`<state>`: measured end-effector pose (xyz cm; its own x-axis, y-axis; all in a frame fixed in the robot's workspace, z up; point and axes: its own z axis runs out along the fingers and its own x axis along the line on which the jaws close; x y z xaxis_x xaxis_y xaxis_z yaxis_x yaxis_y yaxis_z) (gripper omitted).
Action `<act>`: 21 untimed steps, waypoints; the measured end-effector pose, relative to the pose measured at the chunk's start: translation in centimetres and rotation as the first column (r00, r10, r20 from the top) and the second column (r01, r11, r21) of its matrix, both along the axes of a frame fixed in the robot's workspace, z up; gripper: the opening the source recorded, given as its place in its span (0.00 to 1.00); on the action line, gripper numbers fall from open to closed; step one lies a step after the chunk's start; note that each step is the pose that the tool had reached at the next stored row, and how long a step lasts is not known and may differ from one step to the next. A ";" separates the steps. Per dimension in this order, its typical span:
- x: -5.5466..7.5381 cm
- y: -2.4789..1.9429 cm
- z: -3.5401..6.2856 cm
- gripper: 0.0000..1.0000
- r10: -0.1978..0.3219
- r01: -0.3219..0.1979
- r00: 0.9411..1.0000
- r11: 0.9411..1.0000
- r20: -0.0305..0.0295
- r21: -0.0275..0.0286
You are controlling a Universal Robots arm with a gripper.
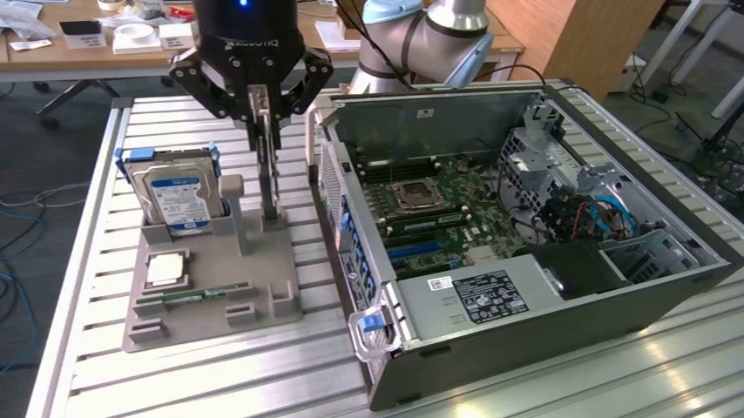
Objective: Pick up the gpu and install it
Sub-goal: 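Pick up the gpu and move the gpu toward the slot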
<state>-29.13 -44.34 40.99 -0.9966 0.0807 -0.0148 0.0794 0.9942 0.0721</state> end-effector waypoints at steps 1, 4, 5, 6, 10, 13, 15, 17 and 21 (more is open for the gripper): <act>0.1 0.00 0.00 0.27 0.000 0.000 1.000 1.000 0.000 0.000; 0.4 0.00 0.00 0.27 0.000 0.000 1.000 1.000 0.000 0.000; 0.5 0.00 0.00 0.27 0.000 0.000 1.000 1.000 0.000 0.000; 0.6 0.00 0.00 0.27 0.000 0.000 1.000 1.000 0.000 0.000; 0.8 0.00 0.00 0.27 0.000 0.000 1.000 1.000 0.000 0.000; 1.0 0.00 0.00 0.27 0.000 0.000 1.000 1.000 0.000 0.000; 1.0 0.00 0.00 0.27 0.000 0.000 1.000 1.000 0.000 0.000; 1.1 0.00 0.00 0.27 0.000 0.000 1.000 1.000 0.000 0.000; 1.3 0.00 0.00 0.27 0.000 0.000 1.000 1.000 0.000 0.000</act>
